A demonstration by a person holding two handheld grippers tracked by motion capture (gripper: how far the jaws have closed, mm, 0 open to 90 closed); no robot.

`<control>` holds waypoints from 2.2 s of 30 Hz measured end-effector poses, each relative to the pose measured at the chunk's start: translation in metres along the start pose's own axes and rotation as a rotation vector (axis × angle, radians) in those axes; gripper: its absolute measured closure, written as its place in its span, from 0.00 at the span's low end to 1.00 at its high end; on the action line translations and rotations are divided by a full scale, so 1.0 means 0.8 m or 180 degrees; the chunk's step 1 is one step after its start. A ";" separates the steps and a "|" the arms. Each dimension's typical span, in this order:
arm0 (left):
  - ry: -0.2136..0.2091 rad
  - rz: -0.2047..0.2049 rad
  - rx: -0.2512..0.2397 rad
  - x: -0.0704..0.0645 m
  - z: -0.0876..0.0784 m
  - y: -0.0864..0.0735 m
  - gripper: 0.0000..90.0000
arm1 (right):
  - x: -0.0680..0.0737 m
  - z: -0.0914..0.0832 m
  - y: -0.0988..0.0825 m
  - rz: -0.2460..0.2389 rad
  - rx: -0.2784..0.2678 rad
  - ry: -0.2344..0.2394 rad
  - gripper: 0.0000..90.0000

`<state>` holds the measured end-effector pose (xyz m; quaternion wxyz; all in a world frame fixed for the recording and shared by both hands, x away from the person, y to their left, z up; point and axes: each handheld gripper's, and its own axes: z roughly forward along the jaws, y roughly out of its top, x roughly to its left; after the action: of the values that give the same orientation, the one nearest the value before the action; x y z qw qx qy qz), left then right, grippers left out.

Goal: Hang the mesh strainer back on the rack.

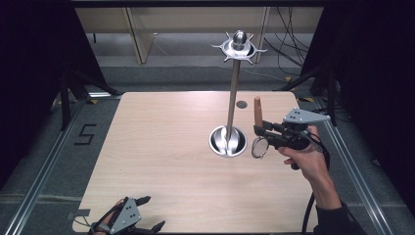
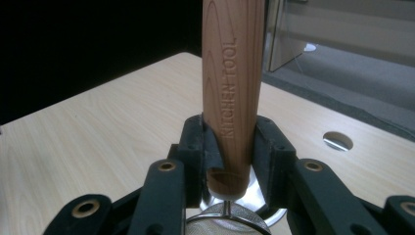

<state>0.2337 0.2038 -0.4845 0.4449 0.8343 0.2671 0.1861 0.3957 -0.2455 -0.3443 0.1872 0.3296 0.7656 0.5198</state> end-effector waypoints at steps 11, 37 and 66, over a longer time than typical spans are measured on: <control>-0.0005 0.0000 0.0004 0.000 -0.001 0.000 0.17 | 0.001 -0.001 0.036 0.0005 -0.0205 -0.0031 0.77; 0.0000 0.0029 0.0016 0.001 -0.001 0.000 0.17 | 0.011 -0.005 0.107 -0.0122 -0.0361 -0.0074 0.77; -0.0019 0.0063 0.0048 0.001 -0.001 0.000 0.17 | 0.001 0.023 0.108 -0.0007 -0.0214 -0.0100 0.77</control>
<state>0.2338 0.2048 -0.4837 0.4375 0.8408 0.2590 0.1860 0.4337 -0.2115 -0.2720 0.2107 0.3303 0.7450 0.5398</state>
